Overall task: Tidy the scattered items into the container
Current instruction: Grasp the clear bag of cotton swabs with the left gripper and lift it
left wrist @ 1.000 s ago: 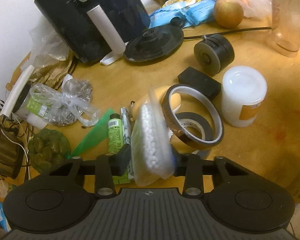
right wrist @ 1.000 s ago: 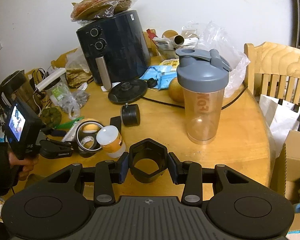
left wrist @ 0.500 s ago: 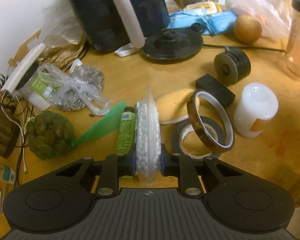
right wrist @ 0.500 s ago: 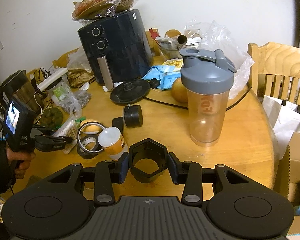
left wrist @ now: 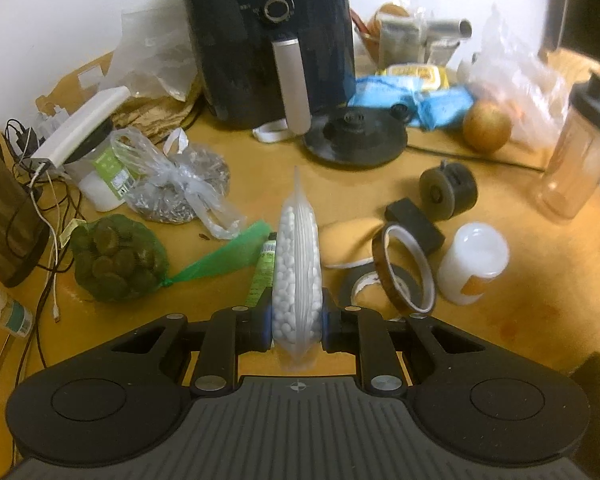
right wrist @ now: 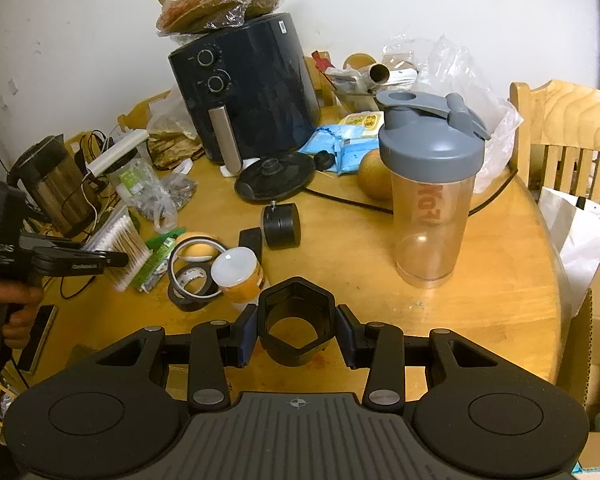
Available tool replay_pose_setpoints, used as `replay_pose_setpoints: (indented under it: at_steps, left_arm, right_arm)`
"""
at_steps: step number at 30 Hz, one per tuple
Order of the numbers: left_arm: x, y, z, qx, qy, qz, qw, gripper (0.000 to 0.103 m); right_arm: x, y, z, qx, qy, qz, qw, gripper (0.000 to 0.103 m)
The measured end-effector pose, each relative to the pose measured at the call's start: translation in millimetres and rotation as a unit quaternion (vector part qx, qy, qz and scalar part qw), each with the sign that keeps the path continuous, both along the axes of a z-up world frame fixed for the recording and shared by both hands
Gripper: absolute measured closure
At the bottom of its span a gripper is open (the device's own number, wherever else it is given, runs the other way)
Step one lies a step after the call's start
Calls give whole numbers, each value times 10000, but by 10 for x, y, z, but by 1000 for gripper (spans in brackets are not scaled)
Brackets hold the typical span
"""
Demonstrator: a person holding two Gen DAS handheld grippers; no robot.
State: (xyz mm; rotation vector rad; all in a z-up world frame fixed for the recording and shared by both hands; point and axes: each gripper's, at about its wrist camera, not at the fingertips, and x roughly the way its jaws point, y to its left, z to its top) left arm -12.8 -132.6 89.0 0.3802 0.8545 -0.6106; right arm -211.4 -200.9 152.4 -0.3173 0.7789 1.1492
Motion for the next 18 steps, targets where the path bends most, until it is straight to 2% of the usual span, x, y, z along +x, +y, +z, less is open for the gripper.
replay_pose_setpoints:
  at_steps: [18]
  left_arm:
    - [-359,369,466,-799,260,183,9963,82]
  right_arm:
    - [-171,-89,111,214,21,301,9993,59]
